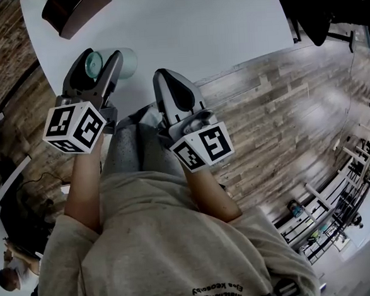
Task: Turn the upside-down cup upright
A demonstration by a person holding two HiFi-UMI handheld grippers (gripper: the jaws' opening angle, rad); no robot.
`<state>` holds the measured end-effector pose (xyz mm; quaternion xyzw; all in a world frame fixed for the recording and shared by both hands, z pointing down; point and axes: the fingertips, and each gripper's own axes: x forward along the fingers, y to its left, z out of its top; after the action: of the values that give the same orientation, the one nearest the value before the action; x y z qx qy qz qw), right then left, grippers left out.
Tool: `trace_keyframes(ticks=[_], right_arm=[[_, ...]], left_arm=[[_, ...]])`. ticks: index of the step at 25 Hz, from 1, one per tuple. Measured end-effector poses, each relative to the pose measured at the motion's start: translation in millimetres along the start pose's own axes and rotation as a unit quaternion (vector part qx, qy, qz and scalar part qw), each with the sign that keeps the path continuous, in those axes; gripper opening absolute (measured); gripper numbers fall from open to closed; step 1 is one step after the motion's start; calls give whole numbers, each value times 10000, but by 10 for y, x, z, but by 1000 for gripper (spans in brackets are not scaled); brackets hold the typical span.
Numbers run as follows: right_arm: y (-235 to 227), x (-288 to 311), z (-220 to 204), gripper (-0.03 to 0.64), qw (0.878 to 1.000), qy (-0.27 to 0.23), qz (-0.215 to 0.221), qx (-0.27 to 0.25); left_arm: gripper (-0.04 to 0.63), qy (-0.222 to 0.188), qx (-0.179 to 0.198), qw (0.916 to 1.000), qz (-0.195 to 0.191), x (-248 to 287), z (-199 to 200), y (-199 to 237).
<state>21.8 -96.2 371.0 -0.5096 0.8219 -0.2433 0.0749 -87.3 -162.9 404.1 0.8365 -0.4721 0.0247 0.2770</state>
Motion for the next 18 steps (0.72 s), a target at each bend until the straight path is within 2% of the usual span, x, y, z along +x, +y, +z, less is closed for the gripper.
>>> trace_keyframes(ticks=[4, 9, 18], right_arm=[[-18, -9, -20, 8, 10000, 21, -29, 0], [-67, -54, -20, 8, 10000, 36, -74, 17], [-164, -128, -22, 8, 9998, 16, -190, 41]], left_arm=[[313, 172, 728, 9971, 117, 20, -22, -42], [313, 412, 1539, 9870, 215, 55, -86, -136], [313, 819, 2690, 9595, 146, 169, -241, -326]])
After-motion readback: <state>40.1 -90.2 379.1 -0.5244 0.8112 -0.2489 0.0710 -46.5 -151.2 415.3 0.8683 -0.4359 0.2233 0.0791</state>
